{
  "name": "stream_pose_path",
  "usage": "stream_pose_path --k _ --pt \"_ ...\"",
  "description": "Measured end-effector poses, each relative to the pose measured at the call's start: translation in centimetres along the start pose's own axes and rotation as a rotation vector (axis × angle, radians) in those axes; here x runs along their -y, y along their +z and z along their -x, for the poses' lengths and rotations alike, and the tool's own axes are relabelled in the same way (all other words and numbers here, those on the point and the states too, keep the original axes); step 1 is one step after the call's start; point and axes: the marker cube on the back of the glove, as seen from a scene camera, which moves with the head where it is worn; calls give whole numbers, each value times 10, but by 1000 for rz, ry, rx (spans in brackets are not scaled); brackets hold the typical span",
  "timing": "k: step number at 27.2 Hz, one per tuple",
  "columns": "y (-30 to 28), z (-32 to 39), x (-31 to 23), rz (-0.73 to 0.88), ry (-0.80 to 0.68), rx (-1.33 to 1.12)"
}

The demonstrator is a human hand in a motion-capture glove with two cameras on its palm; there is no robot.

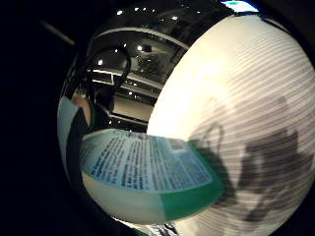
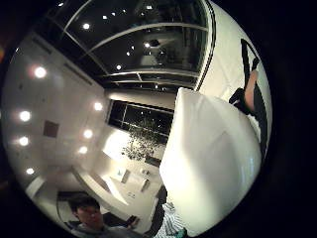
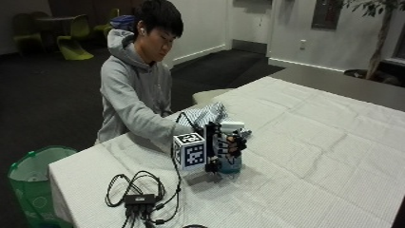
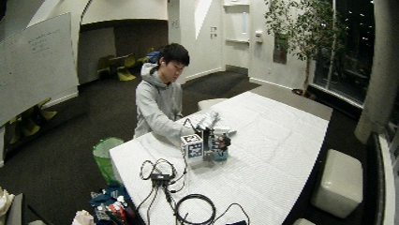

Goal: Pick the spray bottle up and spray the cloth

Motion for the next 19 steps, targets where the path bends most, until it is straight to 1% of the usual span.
stream_pose_path --k 7,11,14,19 --pt "9 3 4 36 -16 -1" --pt "15 7 7 107 -10 -31" --pt "24 18 5 256 -41 -110" --pt "46 54 -11 594 -148 -315"
